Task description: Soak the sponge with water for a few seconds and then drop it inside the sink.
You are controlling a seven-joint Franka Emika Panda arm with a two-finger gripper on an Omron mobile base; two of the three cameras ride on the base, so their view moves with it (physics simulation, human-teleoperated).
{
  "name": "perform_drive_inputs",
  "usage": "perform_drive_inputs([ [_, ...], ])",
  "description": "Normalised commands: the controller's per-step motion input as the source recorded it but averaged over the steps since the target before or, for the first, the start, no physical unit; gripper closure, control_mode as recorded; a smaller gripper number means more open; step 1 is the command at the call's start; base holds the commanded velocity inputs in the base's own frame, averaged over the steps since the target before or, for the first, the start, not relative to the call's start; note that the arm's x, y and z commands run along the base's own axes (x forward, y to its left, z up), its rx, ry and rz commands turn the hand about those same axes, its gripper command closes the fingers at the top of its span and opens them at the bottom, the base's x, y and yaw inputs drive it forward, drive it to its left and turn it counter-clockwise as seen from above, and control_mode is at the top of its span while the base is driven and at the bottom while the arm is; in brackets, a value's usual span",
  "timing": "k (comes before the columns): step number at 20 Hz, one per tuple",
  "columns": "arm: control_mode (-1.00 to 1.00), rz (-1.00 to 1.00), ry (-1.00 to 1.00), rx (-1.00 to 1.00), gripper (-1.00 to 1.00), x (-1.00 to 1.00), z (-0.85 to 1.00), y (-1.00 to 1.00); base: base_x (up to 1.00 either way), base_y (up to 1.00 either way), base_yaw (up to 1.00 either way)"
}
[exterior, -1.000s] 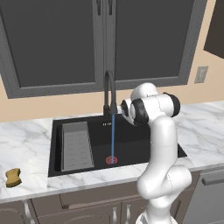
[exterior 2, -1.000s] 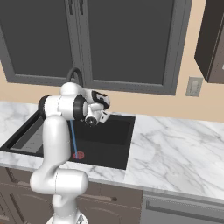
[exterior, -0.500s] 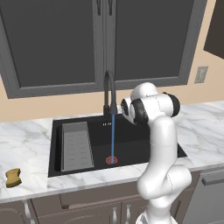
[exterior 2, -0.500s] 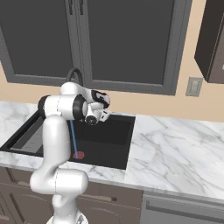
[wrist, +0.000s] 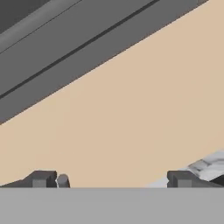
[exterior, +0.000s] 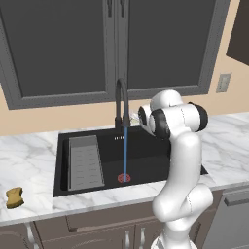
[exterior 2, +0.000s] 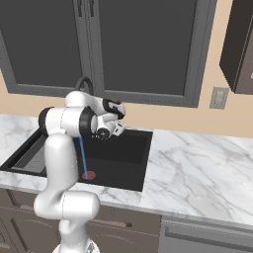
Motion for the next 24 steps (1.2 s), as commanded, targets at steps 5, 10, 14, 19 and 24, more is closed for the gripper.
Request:
perform_drive_inputs([
  [5,-1.0,-0.01,0.0,0.08,-1.0,-0.24,0.39,-0.4,0.0,0.0,0.0],
  [10,-1.0,0.0,0.0,0.11,-1.0,-0.35,0.43,-0.4,0.0,0.0,0.0],
  [14,-1.0,0.0,0.08,0.15,-1.0,-0.45,0.4,-0.42,0.0,0.0,0.0],
  [19,-1.0,0.0,0.16,0.19,-1.0,-0.52,0.26,-0.52,0.0,0.0,0.0],
  [24,-1.0,0.0,0.16,0.2,-1.0,-0.57,0.23,-0.62,0.0,0.0,0.0],
])
